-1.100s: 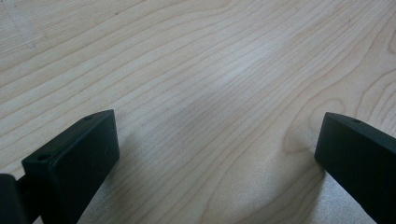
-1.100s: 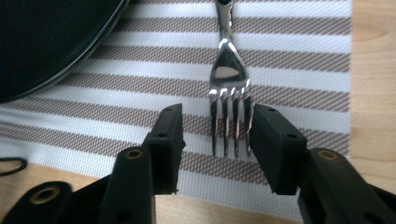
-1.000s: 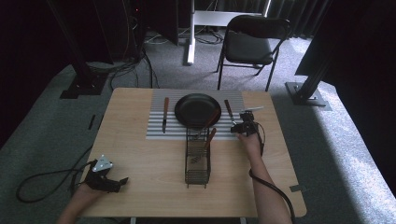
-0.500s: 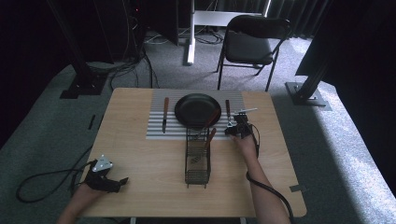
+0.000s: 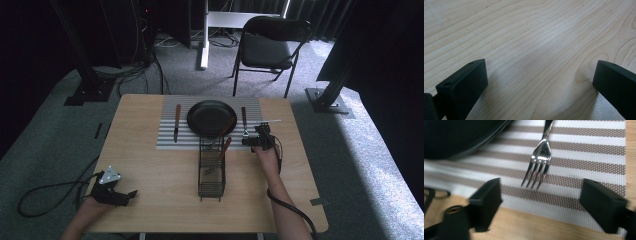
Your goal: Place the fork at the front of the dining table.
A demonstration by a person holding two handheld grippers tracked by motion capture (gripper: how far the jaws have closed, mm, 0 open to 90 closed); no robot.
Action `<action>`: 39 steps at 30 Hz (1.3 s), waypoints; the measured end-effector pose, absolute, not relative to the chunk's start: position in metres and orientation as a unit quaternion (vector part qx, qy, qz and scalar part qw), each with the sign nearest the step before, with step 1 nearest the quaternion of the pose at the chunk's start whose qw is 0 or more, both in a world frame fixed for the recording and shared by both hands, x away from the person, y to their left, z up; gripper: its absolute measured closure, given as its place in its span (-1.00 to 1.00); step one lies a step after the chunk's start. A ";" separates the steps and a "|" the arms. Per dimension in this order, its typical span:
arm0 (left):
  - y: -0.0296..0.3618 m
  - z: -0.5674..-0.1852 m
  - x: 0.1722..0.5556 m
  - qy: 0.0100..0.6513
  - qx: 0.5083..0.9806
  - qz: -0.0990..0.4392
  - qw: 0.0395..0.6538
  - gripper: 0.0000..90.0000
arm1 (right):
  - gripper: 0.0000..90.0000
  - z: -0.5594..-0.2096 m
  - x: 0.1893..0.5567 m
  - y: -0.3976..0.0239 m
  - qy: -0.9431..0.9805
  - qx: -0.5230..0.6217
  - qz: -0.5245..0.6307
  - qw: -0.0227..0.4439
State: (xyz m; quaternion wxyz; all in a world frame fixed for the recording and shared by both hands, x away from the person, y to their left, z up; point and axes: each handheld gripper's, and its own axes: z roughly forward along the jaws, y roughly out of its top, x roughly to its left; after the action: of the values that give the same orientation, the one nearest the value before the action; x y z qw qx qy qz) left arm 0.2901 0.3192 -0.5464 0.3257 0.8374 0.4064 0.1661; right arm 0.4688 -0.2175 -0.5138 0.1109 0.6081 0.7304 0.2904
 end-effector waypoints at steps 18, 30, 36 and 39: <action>0.319 -0.546 0.290 0.407 0.837 0.166 0.326 -1.00 | -0.72 -0.521 0.426 -0.241 0.709 0.605 0.326 0.156; 0.319 -0.546 0.290 0.406 0.837 0.166 0.326 -1.00 | -0.72 -0.528 0.395 -0.255 0.700 0.606 0.322 0.198; 0.319 -0.546 0.290 0.407 0.837 0.166 0.326 -1.00 | -0.72 -0.533 0.380 -0.260 0.706 0.598 0.327 0.192; 0.319 -0.546 0.290 0.406 0.837 0.166 0.326 -1.00 | -0.72 -0.534 0.374 -0.262 0.705 0.595 0.326 0.206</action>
State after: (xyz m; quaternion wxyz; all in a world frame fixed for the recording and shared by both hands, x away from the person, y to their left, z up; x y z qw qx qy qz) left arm 0.2901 0.3191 -0.5464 0.3257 0.8373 0.4065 0.1660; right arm 0.3738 -0.2622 -0.5341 0.2055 0.5952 0.7050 0.3264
